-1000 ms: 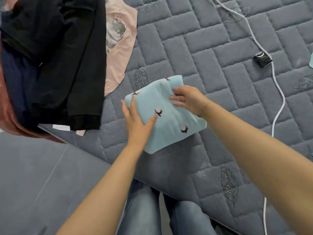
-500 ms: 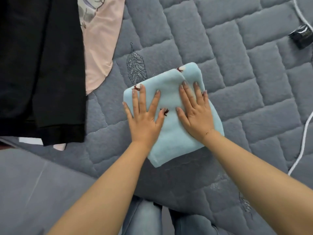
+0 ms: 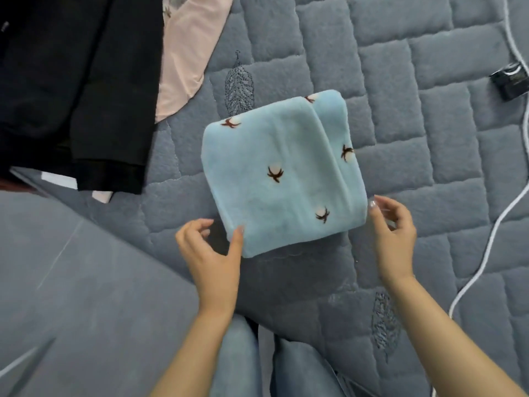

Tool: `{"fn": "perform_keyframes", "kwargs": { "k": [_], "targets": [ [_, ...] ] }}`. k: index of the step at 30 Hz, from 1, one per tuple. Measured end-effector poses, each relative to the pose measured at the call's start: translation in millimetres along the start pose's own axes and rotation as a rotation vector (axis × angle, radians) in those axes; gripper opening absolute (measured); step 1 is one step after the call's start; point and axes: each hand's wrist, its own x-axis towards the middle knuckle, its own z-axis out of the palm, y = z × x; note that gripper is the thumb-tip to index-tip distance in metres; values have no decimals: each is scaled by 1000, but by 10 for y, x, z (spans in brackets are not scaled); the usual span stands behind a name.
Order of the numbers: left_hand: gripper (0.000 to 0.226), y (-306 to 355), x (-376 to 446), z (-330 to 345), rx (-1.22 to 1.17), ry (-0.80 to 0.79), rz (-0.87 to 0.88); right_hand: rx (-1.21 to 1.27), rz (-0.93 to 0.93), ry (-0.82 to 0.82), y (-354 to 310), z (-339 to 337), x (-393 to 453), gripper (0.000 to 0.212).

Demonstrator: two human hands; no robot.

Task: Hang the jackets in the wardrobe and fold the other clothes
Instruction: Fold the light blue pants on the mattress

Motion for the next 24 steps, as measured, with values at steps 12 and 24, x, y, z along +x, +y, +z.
{"fn": "perform_keyframes", "kwargs": {
  "k": [12, 24],
  "targets": [
    [14, -228, -390, 280, -503, -4, -428, 198, 67, -221, 164, 40, -20, 18],
    [45, 172, 359, -190, -564, -63, -422, -16, -80, -378, -434, -3, 324, 39]
  ]
}}
